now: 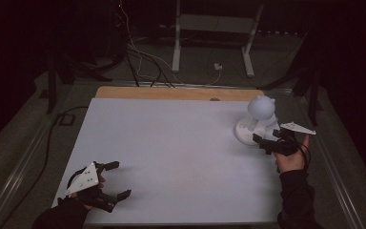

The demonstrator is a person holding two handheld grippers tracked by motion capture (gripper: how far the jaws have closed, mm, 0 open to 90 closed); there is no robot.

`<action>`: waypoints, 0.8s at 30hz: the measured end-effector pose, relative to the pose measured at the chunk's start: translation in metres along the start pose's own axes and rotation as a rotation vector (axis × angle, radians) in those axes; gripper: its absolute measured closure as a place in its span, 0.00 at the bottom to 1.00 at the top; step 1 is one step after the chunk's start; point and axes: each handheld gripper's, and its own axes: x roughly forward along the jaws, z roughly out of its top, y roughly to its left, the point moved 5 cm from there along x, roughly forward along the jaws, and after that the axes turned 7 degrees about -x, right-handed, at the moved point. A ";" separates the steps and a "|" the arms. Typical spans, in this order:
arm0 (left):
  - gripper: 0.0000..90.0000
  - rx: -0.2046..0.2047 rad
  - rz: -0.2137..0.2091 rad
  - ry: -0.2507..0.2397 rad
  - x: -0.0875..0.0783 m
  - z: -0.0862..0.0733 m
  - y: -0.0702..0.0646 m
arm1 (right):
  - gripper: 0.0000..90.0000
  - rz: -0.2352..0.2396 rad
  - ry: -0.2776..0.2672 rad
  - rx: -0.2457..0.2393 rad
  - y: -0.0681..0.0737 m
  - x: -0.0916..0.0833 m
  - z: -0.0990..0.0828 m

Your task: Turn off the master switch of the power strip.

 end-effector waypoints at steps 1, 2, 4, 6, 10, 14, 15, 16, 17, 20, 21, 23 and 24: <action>0.00 0.000 0.000 0.000 0.000 0.000 0.000 | 0.01 -0.001 0.043 -0.020 0.002 -0.003 0.001; 0.00 0.000 0.000 0.001 0.000 0.000 0.000 | 0.01 0.019 0.051 -0.017 0.005 -0.005 0.002; 0.00 0.000 0.000 0.000 0.000 0.000 0.000 | 0.01 0.033 0.069 -0.027 0.009 -0.009 0.003; 0.00 0.000 0.000 0.002 0.000 0.000 0.000 | 0.01 0.065 0.066 -0.024 0.015 -0.013 0.005; 0.00 0.001 0.000 0.002 0.000 0.000 0.000 | 0.00 0.111 0.058 -0.025 0.024 -0.018 0.007; 0.00 0.000 -0.002 -0.001 0.000 0.000 0.000 | 0.00 0.125 0.068 -0.068 0.038 -0.022 0.008; 0.00 0.001 -0.002 0.000 0.000 0.000 0.000 | 0.00 0.140 0.065 -0.080 0.046 -0.024 0.007; 0.00 0.001 -0.002 0.000 0.000 0.000 0.000 | 0.00 0.140 0.065 -0.080 0.046 -0.024 0.007; 0.00 0.000 -0.002 0.000 0.000 0.000 0.000 | 0.00 0.154 0.062 -0.085 0.050 -0.025 0.007; 0.00 0.000 -0.002 0.000 0.000 0.000 0.000 | 0.01 0.163 0.048 -0.113 0.063 -0.028 0.006; 0.00 0.000 -0.002 0.000 0.000 0.000 0.000 | 0.01 0.163 0.048 -0.113 0.063 -0.028 0.006; 0.00 0.001 -0.002 -0.001 0.000 0.000 0.000 | 0.01 0.166 0.045 -0.133 0.071 -0.030 0.004; 0.00 0.001 -0.003 -0.001 -0.001 0.000 0.000 | 0.01 0.178 0.047 -0.128 0.073 -0.030 0.003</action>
